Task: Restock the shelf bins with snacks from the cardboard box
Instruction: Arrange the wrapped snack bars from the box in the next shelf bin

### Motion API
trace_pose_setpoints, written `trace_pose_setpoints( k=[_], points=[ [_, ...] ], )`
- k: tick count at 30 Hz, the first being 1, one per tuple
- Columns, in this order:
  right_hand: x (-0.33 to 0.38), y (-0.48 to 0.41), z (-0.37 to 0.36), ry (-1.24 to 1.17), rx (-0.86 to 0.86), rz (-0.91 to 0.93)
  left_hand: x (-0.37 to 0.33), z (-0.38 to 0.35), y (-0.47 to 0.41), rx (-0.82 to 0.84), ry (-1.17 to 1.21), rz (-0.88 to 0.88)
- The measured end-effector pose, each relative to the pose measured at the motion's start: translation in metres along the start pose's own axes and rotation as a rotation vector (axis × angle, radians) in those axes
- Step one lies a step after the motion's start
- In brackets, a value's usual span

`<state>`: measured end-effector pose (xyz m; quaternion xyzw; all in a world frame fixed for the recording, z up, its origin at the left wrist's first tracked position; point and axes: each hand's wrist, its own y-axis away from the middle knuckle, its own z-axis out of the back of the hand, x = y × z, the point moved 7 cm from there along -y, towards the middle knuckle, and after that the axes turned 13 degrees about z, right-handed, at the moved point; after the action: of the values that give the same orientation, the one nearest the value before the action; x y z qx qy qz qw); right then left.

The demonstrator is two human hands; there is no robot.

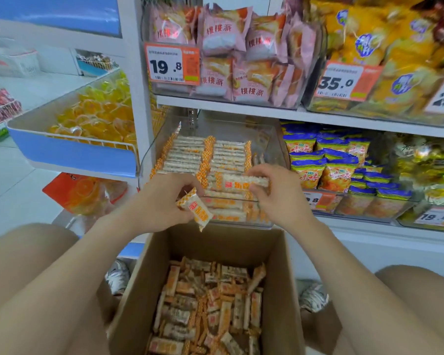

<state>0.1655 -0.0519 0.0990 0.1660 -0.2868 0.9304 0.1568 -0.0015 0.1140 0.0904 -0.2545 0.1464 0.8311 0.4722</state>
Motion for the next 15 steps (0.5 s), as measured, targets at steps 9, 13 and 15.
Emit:
trace_pose_setpoints(
  k=[9,13,15],
  points=[
    [-0.011,-0.027,-0.047,-0.015,0.434,-0.040,-0.006,-0.016,-0.015,0.042,-0.076,0.025],
    [-0.016,-0.029,-0.050,-0.055,0.450,-0.131,-0.013,-0.018,-0.024,0.023,-0.154,-0.032],
    [-0.016,-0.029,-0.050,-0.069,0.391,-0.164,-0.014,-0.020,-0.027,-0.001,-0.187,-0.063]
  ],
)
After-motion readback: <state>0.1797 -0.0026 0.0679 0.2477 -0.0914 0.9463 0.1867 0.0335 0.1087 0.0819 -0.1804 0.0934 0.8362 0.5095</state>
